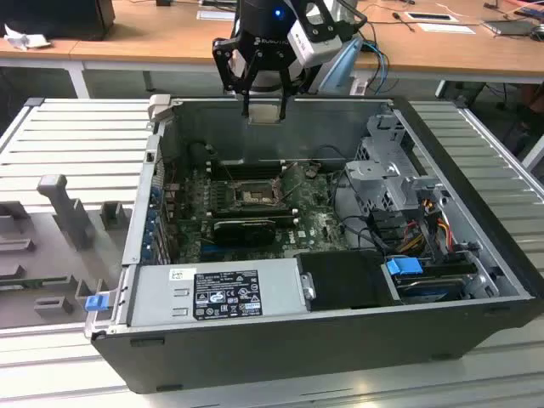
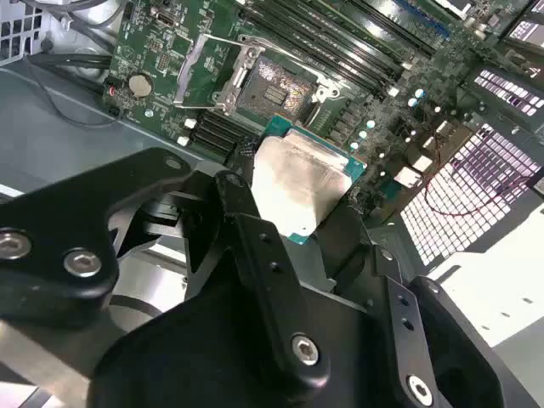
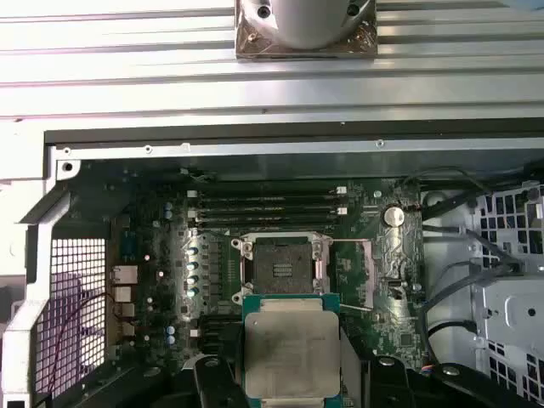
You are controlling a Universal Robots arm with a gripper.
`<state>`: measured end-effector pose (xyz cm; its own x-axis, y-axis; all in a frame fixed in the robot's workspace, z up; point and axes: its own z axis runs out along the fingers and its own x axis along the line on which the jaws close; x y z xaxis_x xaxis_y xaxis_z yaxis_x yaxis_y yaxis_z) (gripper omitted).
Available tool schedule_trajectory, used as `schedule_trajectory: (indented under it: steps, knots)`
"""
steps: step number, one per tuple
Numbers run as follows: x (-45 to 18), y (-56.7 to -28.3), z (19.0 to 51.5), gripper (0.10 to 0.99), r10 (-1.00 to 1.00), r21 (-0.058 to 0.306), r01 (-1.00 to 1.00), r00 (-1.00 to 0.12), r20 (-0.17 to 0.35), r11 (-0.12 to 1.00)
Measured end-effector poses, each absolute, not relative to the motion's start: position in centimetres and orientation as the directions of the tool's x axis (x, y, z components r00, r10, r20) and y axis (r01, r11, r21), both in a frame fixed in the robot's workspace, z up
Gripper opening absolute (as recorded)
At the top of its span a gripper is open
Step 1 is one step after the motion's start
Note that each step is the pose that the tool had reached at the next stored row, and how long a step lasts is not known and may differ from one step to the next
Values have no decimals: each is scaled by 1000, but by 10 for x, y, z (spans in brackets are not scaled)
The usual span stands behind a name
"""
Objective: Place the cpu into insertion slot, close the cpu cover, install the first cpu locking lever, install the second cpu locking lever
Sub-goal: 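Place the cpu into insertion slot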
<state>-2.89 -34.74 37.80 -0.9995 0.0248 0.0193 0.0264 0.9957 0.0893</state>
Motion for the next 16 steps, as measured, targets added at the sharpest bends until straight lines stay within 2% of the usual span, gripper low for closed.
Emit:
schedule_trajectory:
  steps: [16]
  knots:
    - [-38, -347, 375, 541, 169, 88, 170, -985, 20, 981]
